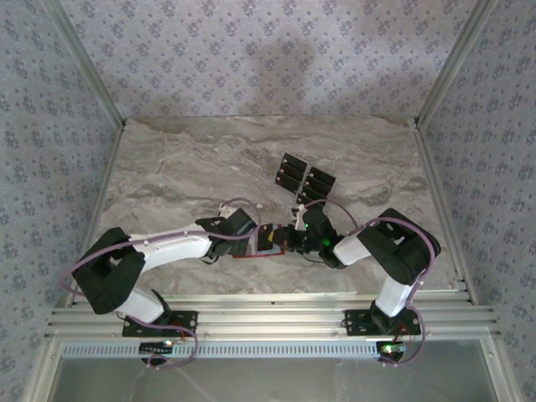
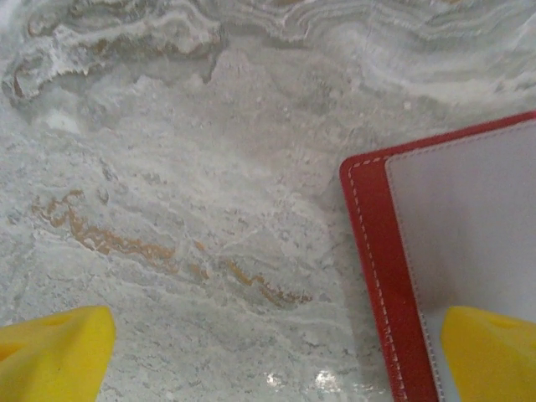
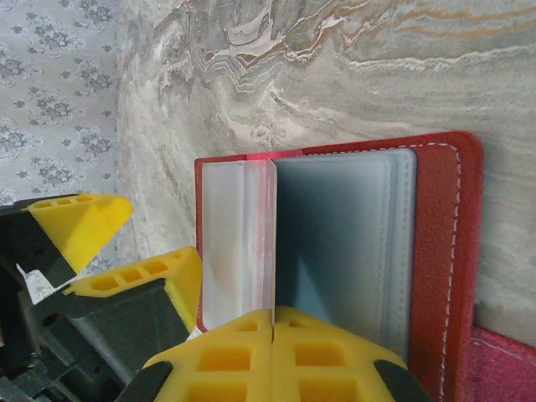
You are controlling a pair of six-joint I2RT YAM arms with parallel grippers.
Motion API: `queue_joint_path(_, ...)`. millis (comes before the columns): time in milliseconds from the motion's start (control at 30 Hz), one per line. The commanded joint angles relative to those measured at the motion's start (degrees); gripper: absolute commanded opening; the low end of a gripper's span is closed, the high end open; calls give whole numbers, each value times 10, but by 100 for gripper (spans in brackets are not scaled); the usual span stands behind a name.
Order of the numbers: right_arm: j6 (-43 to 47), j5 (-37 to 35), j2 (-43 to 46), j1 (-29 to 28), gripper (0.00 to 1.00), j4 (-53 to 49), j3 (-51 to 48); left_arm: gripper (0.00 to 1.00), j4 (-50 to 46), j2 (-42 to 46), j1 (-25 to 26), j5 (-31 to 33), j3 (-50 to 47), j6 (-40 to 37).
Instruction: Put the credit cards into the card holder
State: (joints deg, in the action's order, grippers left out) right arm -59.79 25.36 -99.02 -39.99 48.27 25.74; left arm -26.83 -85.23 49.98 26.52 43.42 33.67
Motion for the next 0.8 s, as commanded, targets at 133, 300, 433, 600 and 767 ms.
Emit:
queue_joint_path(133,4,25,0,11,0,7,8,100,-4,-10,-1,4,-17,7)
queue_joint_path(300,8,53,7,19,0,11,17,100,-4,-19,-2,9,-19,6)
queue_joint_path(433,6,73,0,25,0,13,24,100,-4,-22,-2,11,-20,2)
queue_joint_path(600,-22,88,-29,30,0,53,23,100,-4,-23,-2,12,-19,3)
queue_joint_path(767,-43,93,-58,30,0,93,18,100,-6,-24,-3,14,-18,3)
